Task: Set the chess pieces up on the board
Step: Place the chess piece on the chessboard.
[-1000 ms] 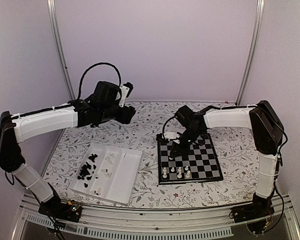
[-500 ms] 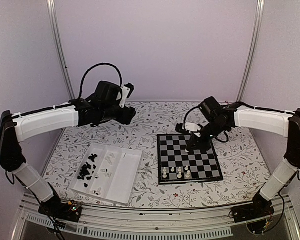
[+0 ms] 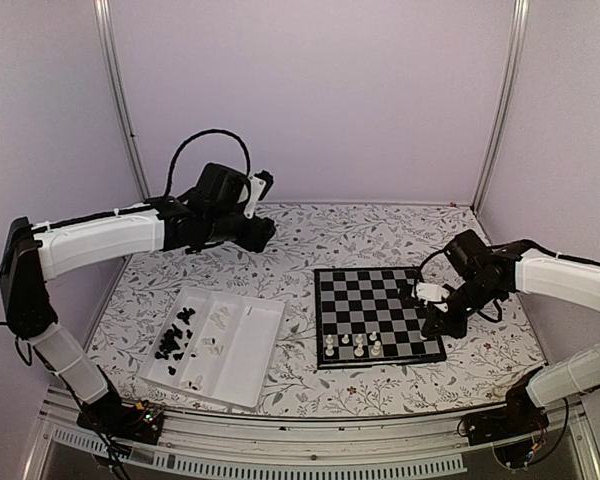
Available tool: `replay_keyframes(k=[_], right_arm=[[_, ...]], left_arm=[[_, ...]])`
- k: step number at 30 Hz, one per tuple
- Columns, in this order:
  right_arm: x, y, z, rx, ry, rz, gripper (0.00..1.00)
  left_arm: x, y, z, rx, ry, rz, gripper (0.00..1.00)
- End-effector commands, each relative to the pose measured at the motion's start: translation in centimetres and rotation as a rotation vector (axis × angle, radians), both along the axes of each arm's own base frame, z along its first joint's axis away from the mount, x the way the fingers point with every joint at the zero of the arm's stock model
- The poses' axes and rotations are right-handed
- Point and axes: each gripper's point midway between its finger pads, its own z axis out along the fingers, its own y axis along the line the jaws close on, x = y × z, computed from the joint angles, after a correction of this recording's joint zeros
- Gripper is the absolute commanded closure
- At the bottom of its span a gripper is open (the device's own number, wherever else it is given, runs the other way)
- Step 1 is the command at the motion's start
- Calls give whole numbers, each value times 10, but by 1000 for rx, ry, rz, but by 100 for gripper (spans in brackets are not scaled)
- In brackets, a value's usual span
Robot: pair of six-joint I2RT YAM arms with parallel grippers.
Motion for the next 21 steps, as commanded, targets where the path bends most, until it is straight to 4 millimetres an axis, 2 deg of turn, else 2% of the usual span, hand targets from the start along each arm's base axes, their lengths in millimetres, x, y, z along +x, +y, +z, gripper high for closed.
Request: replay_keyframes(k=[1, 6, 15, 21], right_arm=[[-12, -14, -4, -32, 8, -4, 94], [-21, -22, -17, -69, 47, -13, 94], [-21, -28, -30, -101, 68, -21, 93], [-14, -29, -31, -109, 45, -35, 91]], left_arm=[[0, -9, -2, 3, 20, -29, 32], [-2, -13, -7, 7, 40, -45, 32], [-1, -13, -12, 27, 50, -32, 32], [-2, -14, -15, 34, 59, -39, 32]])
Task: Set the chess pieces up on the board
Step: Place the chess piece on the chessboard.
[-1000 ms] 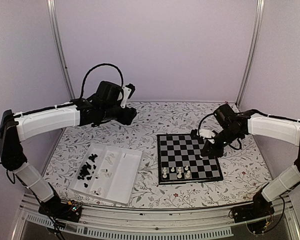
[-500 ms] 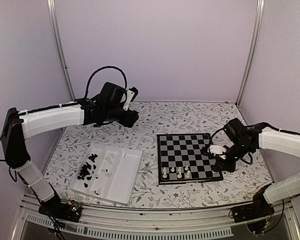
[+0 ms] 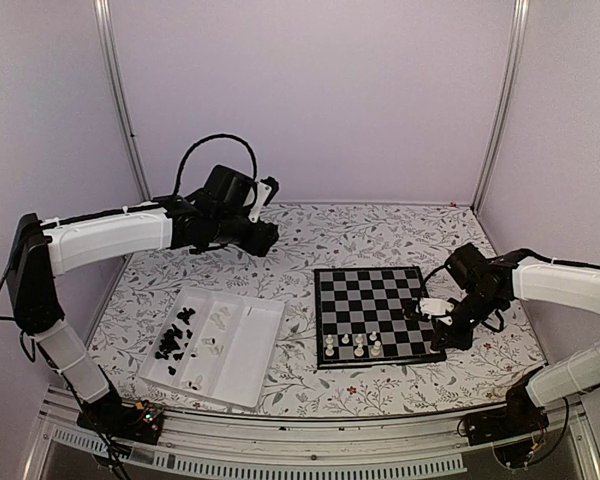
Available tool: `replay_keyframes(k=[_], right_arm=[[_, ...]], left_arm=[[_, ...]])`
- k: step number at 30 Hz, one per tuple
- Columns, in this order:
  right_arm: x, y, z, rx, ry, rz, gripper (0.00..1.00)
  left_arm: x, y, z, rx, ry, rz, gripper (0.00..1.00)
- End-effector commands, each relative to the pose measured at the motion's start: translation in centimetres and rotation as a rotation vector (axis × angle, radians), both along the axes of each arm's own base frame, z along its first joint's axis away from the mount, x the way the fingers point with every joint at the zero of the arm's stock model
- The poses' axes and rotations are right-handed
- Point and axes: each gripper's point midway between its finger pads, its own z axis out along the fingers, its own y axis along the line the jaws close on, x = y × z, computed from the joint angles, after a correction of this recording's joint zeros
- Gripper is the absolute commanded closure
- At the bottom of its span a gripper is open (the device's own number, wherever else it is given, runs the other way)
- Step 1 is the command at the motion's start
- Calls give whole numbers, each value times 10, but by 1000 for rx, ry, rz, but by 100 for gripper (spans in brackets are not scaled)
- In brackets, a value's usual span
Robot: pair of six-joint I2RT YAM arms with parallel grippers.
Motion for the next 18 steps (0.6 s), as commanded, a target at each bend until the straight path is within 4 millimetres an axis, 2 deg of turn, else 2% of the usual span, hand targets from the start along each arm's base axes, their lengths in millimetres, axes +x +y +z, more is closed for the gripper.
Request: replay_keyframes(k=[1, 18], right_arm=[[7, -4, -3, -16, -31, -11, 91], [8, 2, -5, 18, -17, -15, 84]], left_arm=[[-1, -8, 1, 7, 4, -18, 33], [-6, -15, -12, 60, 26, -36, 33]])
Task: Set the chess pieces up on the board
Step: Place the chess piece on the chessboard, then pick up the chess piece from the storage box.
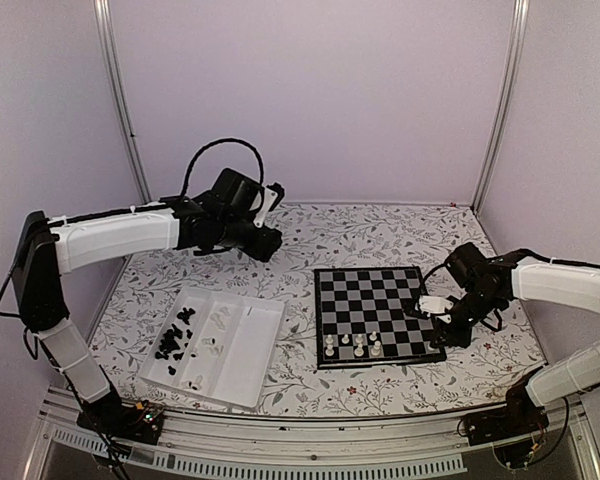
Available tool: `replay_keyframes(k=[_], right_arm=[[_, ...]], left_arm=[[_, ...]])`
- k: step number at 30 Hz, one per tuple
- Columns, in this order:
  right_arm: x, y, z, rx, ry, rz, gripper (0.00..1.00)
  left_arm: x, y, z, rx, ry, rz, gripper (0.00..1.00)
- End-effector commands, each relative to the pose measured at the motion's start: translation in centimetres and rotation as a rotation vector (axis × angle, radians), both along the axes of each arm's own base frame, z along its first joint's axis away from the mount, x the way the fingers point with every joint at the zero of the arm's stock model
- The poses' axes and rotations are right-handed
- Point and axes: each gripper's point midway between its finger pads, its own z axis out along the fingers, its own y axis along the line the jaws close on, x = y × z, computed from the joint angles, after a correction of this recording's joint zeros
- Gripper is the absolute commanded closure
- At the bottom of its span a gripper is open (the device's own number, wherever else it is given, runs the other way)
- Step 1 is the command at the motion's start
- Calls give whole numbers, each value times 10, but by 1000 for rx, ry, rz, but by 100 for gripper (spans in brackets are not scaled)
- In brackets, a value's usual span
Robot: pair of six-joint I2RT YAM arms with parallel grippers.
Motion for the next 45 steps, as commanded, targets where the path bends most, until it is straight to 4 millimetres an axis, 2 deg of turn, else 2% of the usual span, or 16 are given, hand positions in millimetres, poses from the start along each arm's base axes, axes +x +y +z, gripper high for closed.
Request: replay_keyframes(k=[1, 6, 9, 11, 13, 15, 18, 20, 23, 26, 30, 32, 37, 45], right_arm=[[-1, 2, -4, 18, 16, -3, 82], [2, 1, 1, 15, 7, -10, 69], [10, 7, 25, 42, -30, -10, 61], [17, 12, 45, 70, -62, -8, 57], [24, 18, 63, 100, -92, -10, 56], [32, 23, 79, 127, -123, -13, 55], [46, 36, 98, 179, -153, -15, 54], [54, 46, 105, 216, -151, -8, 54], [64, 58, 104, 253, -144, 16, 54], [73, 72, 100, 288, -109, 43, 55], [76, 85, 94, 326, -67, 67, 56], [75, 87, 91, 329, -67, 72, 56], [75, 82, 85, 326, -116, 58, 55], [91, 76, 99, 358, -243, 8, 52]], left_arm=[[-2, -9, -2, 26, -1, -19, 33], [-2, -8, -4, 43, -4, -9, 32], [-1, -2, -2, 58, -16, 33, 32], [-8, 3, -1, 94, -20, 66, 33], [-18, 12, -7, 105, 36, 105, 37], [-35, 30, -22, 107, 134, 154, 44], [-69, 56, -41, 101, 277, 209, 52], [-94, 78, -55, 138, 356, 241, 55], [-121, 101, -67, 156, 421, 285, 61], [-144, 114, -78, 156, 496, 292, 65], [-176, 117, -100, 126, 622, 254, 69], [-185, 117, -110, 118, 666, 249, 69], [-190, 117, -130, 113, 694, 263, 68], [-179, 112, -142, 125, 689, 272, 68]])
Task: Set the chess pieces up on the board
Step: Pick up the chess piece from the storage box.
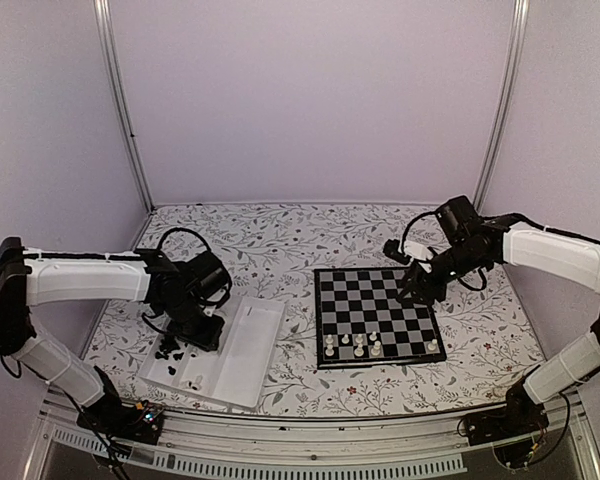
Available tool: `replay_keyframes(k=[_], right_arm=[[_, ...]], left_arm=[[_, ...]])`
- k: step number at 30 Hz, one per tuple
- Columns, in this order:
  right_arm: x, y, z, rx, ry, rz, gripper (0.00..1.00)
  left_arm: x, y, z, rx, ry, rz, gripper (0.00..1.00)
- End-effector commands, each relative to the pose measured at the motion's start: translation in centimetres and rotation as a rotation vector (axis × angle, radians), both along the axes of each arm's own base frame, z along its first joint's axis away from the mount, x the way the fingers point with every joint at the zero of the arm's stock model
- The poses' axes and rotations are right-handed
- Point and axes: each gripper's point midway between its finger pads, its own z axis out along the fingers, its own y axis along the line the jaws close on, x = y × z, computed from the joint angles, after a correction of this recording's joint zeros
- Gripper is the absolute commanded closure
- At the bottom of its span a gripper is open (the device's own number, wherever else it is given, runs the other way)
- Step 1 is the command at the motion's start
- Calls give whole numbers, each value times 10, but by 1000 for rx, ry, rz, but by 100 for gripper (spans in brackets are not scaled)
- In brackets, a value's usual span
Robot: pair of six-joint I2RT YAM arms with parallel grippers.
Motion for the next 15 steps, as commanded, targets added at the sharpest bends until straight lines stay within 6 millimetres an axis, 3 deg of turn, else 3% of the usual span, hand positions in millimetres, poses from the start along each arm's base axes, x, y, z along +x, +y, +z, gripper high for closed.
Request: replay_keyframes(k=[1, 15], right_arm=[[17, 0, 20, 57, -111, -52, 51], [15, -3, 18, 63, -116, -65, 50]], left_arm=[[7, -7, -7, -21, 6, 15, 69], [9, -1, -22, 32, 33, 26, 82]])
